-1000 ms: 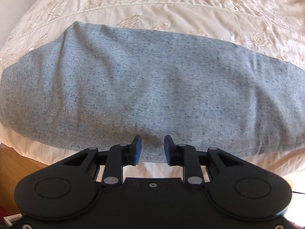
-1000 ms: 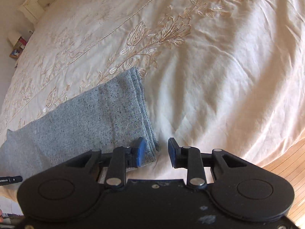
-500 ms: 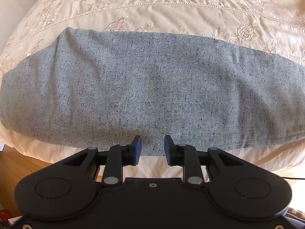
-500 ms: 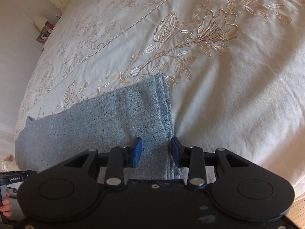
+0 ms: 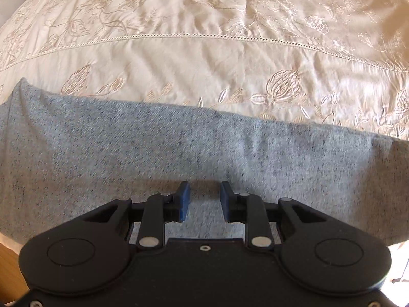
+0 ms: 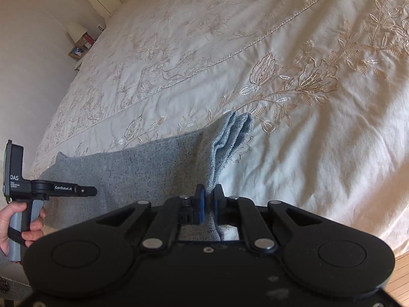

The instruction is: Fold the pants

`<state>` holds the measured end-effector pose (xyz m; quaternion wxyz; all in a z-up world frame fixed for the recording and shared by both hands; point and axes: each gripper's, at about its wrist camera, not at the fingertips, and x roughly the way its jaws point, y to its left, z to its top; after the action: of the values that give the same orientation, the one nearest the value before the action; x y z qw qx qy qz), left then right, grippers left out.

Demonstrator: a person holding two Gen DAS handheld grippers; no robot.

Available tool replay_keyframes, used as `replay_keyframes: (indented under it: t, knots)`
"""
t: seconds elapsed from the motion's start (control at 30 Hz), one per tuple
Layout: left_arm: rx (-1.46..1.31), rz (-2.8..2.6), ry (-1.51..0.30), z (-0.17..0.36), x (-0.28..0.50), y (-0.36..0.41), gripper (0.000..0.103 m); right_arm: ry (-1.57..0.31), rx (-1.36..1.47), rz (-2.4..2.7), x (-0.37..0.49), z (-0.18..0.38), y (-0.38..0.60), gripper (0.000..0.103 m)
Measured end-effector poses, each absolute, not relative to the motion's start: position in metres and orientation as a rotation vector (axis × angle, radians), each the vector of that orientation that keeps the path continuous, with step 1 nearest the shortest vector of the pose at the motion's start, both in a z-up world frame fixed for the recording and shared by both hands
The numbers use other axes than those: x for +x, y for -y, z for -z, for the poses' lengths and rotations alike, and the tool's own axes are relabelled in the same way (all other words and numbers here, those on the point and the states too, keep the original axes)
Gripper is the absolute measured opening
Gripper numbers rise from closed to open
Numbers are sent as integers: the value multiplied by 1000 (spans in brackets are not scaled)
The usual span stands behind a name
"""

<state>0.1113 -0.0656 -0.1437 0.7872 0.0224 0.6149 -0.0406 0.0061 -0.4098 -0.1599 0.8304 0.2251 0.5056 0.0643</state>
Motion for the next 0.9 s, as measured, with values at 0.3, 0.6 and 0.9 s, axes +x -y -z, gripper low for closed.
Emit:
replay_keyframes:
  t: [0.3,0.6,0.9]
  knots:
    - [136,82,-1358,169,136,87,33,-1063,471,-131,7,147,408,8]
    - [93,137,-1325,157,98,79,33,-1072,459,-131,8,146,403,8]
    - [96,144,-1302,153,112,89,32,-1076,429,-106,11,143,398,8]
